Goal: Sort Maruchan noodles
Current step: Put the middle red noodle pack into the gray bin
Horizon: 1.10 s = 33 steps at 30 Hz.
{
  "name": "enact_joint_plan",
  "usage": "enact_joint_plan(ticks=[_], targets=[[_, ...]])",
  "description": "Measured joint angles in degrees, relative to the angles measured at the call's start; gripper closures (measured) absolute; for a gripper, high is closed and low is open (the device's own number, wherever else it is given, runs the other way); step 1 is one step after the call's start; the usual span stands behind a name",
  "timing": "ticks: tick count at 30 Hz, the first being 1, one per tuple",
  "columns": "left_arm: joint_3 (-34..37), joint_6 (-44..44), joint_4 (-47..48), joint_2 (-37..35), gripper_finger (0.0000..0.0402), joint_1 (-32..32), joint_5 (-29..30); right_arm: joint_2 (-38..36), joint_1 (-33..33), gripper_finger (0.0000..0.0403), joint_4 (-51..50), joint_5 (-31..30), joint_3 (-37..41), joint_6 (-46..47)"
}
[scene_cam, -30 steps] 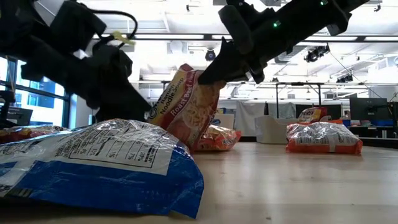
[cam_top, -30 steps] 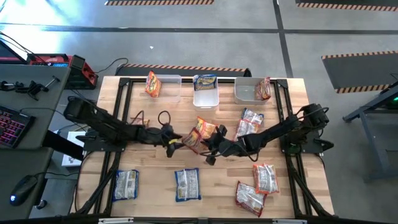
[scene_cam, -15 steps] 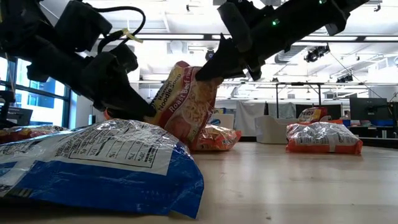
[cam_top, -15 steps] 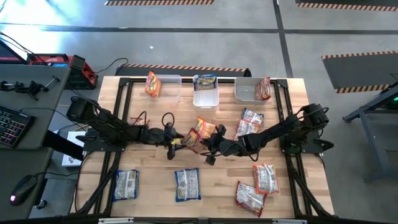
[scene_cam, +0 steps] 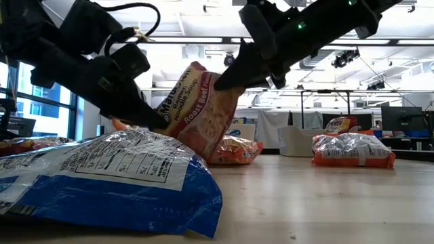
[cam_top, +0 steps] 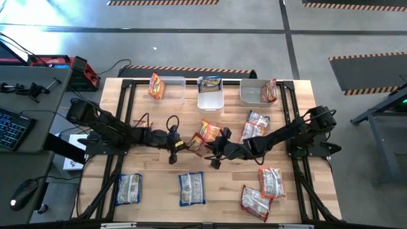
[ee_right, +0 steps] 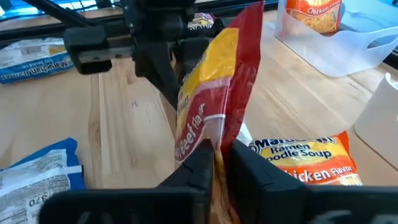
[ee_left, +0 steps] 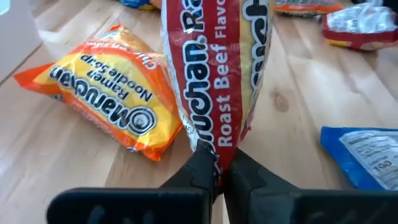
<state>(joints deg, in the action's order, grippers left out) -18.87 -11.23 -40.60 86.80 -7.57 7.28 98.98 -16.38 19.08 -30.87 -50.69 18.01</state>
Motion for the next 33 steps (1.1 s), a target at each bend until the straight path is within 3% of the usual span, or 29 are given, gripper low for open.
enact_joint_plan(ticks=[6,10,14,19,22,27,33], targets=[[0.0,4.9,8.0,-6.1,0.0398,2.5,-1.2,-2.0,0.8,0.0279,-4.9,3.1,0.0,0.8],[-2.4,11.6,20.2,-12.3,0.0399,4.6,-1.2,-7.0,1.6,0.0217,-14.8,5.8,-0.6,1.2],[-7.6,24.1,32.7,-15.8,0.04,5.8,-1.2,-12.2,3.2,0.0174,-28.1,9.8,-4.3,0.7],[-12.1,44.1,35.1,-16.2,0.0401,5.8,-3.5,-14.2,4.9,0.0159,-39.0,13.3,-9.4,-8.1],[-13.9,51.1,34.7,-16.3,0.0401,5.8,-5.1,-14.3,5.9,0.0158,-42.6,15.5,-12.9,-10.6],[-17.2,53.8,37.7,-16.2,0.0401,5.8,-5.2,-14.3,8.0,0.0158,-46.9,19.6,-19.8,-4.3],[-24.7,45.7,45.9,-13.6,0.0401,6.3,-6.3,-11.3,12.1,0.0158,-57.2,24.3,-30.3,3.6]])
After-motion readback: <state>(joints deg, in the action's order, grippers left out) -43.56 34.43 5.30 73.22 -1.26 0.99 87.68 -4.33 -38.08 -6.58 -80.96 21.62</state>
